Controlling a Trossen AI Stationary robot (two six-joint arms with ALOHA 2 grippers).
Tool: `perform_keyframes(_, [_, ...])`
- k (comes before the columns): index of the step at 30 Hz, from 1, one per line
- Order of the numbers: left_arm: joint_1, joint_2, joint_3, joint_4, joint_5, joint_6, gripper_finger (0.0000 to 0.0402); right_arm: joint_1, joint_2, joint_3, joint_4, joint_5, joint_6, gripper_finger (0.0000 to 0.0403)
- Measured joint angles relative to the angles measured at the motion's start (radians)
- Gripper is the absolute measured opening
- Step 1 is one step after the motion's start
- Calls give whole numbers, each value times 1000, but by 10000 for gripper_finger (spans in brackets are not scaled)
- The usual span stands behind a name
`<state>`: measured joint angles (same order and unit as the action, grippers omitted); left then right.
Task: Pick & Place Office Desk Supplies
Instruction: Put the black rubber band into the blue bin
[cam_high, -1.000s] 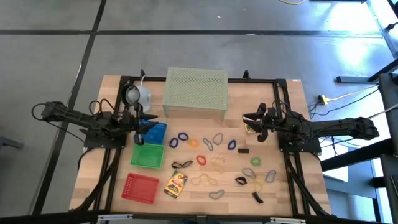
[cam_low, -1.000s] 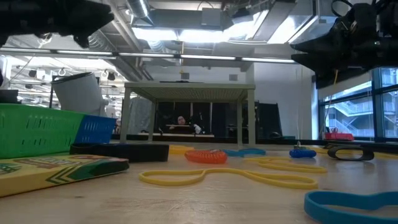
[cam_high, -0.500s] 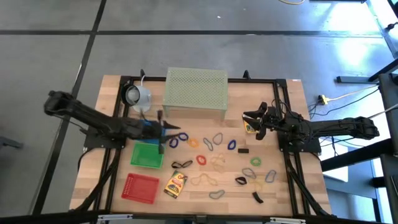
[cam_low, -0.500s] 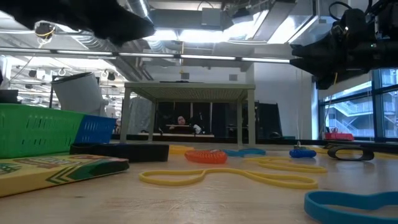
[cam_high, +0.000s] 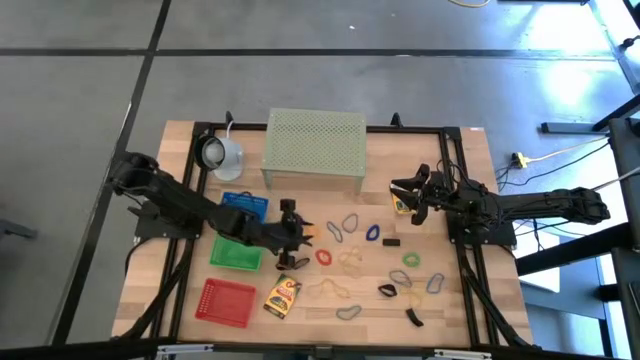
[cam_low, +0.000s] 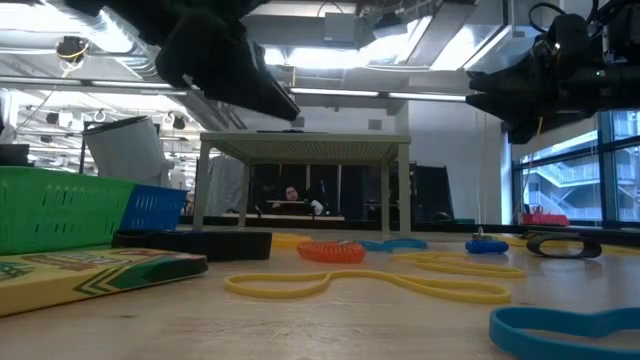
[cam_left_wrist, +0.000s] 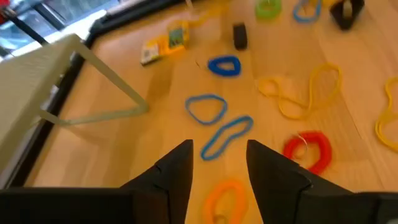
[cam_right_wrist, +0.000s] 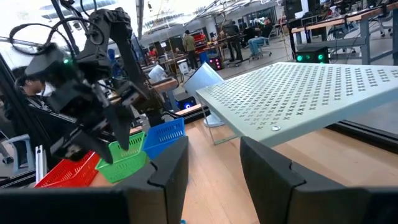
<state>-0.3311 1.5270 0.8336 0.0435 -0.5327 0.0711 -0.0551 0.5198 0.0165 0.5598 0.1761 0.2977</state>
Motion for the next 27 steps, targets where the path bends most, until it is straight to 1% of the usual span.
perform_keyframes(3, [-8,41,51,-54,-1,-7,154,0,0,0,0,0,-1,146])
perform_keyframes(6, [-16,61,83,-56,-8,-61,158,0,0,0,0,0,-14,146])
perform_keyframes(11, [-27,61,117,-109,-1,-212,176,0,0,0,0,0,-26,146])
perform_keyframes(16, [-44,63,122,-141,49,-348,204,0,0,0,0,0,-22,146])
perform_keyframes(19, [-64,65,121,-150,87,-363,214,0,0,0,0,0,-21,146])
perform_keyframes(23, [-89,82,122,-162,136,-364,216,0,0,0,0,0,-21,146])
perform_keyframes(27, [-109,129,122,-162,170,-339,217,0,1,0,-4,0,-20,146])
